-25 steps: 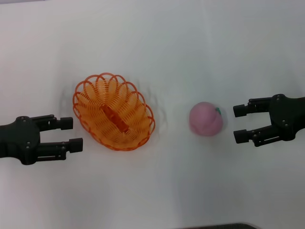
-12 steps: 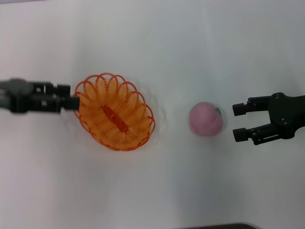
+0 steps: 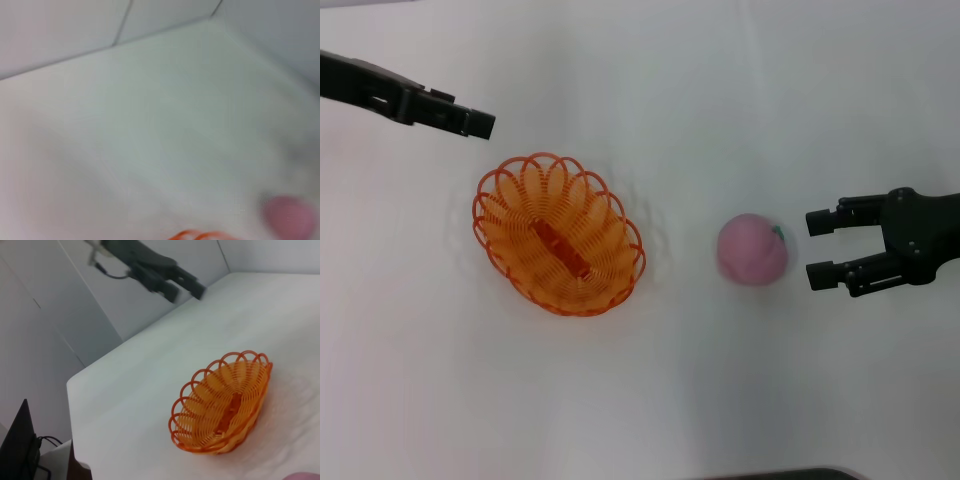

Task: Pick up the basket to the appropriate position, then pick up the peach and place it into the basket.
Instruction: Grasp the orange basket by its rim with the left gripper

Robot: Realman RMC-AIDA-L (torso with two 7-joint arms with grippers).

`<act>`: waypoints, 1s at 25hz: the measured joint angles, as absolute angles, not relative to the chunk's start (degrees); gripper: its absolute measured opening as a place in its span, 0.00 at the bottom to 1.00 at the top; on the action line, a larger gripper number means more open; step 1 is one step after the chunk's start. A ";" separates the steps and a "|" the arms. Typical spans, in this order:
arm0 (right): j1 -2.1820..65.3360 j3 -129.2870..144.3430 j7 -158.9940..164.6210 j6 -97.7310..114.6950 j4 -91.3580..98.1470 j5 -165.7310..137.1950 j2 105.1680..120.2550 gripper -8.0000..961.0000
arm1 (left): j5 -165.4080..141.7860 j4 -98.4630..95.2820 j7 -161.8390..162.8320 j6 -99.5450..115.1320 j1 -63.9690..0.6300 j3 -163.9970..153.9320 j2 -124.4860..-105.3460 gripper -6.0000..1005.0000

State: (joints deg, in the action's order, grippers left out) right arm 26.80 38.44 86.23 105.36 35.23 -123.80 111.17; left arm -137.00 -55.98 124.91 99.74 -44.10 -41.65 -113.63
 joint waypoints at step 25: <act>27.86 37.70 86.18 103.99 35.01 -123.77 112.09 0.95 | -159.00 -43.25 130.70 77.70 -53.27 -56.72 -120.40 0.76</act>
State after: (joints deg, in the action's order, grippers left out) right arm 27.86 37.70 86.18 103.99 35.01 -123.77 112.09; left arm -159.00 -43.25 130.70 77.70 -53.27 -56.72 -120.40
